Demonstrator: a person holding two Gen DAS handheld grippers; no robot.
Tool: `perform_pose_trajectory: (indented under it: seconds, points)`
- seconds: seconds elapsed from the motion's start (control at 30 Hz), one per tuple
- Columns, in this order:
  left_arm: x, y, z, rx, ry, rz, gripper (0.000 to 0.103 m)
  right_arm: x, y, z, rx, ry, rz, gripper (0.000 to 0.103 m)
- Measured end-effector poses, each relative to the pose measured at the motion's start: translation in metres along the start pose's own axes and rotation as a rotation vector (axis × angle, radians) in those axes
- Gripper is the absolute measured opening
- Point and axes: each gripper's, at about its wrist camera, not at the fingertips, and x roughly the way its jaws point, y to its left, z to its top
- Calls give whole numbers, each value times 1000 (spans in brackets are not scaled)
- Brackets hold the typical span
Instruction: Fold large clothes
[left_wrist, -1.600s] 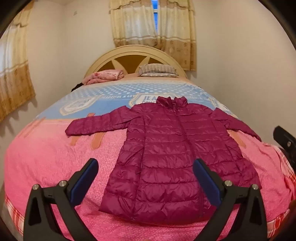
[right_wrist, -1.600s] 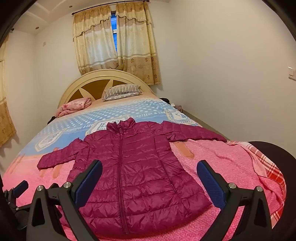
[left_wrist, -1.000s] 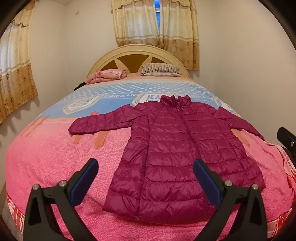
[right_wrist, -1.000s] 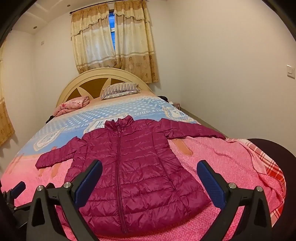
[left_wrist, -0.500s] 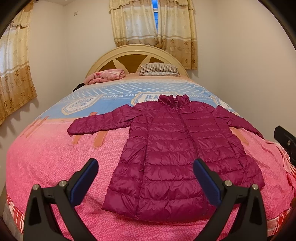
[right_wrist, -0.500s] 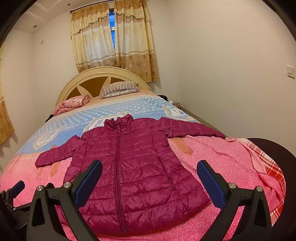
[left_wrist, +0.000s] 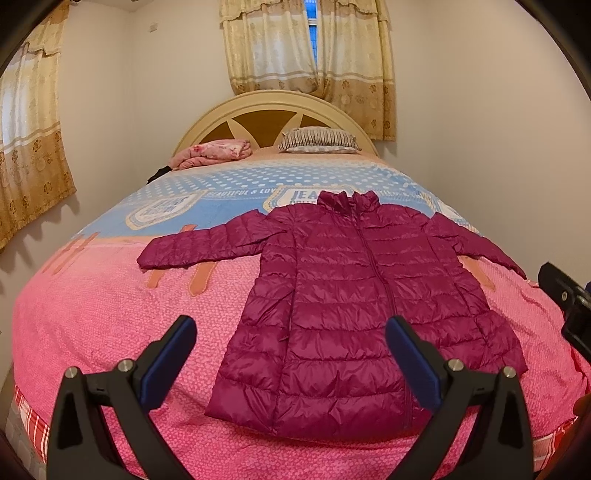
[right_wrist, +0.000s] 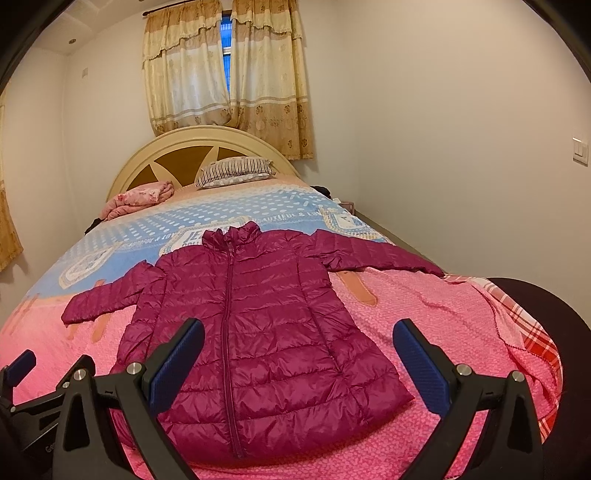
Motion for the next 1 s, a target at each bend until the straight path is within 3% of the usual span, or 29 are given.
perform_pose_trajectory:
  seconds: [1.0]
  points:
    - [2,-2,-2,22,24,2,103,13,2,-7,-2,54,19,102]
